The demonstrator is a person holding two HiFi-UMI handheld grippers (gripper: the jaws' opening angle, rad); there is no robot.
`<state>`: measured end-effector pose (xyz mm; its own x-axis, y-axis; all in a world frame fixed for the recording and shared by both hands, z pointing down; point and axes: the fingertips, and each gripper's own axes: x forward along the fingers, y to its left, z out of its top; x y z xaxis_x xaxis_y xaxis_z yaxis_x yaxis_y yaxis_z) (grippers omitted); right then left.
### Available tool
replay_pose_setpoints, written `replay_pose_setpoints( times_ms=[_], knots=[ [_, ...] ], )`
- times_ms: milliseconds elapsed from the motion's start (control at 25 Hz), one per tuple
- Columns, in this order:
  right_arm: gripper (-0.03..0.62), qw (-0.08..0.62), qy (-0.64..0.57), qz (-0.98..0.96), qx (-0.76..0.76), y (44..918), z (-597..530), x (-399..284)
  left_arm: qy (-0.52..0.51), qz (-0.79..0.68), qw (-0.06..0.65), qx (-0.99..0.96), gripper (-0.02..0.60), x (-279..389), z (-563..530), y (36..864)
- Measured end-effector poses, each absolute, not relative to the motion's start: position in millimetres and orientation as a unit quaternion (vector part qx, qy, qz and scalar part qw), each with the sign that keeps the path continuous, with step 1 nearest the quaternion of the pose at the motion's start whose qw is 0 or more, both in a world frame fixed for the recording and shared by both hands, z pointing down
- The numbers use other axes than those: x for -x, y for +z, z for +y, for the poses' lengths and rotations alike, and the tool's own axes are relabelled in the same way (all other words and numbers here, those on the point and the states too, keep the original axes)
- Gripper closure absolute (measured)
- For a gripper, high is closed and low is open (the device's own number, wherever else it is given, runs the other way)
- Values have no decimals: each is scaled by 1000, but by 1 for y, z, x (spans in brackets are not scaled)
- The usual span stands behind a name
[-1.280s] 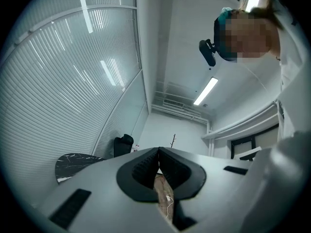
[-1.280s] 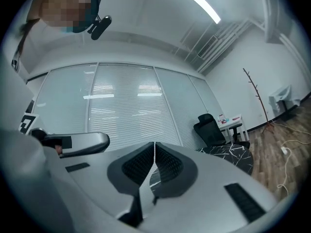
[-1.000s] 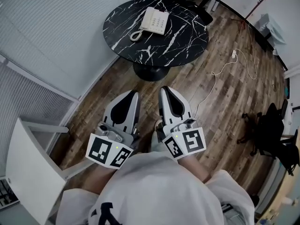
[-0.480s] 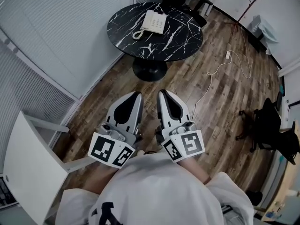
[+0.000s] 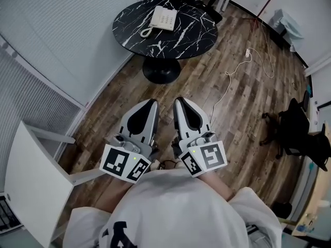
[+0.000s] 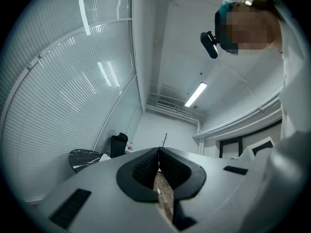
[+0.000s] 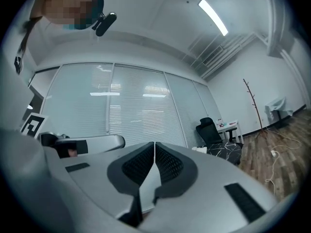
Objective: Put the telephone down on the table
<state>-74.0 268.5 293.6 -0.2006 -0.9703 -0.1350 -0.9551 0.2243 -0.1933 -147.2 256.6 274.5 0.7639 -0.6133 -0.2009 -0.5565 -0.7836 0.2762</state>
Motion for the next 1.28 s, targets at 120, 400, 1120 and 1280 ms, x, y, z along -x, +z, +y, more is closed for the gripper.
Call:
replay_pose_setpoints(
  times_ms=[120,400,1120,1280],
  knots=[
    [562,114,-37,774,621,296,273,76,-137,-311,101,-935,575,147,261,278],
    [562,121,-30,774,620,289,279,84,-142,-307,94,-936,575,152,267,270],
    [563,110,-30,766,633,294,288,92,-136,-290,102,-942,575,154,270,274],
    [563,109,-29,767,631,293,286,92,-136,-290,103,-942,575,152,269,273]
  ],
)
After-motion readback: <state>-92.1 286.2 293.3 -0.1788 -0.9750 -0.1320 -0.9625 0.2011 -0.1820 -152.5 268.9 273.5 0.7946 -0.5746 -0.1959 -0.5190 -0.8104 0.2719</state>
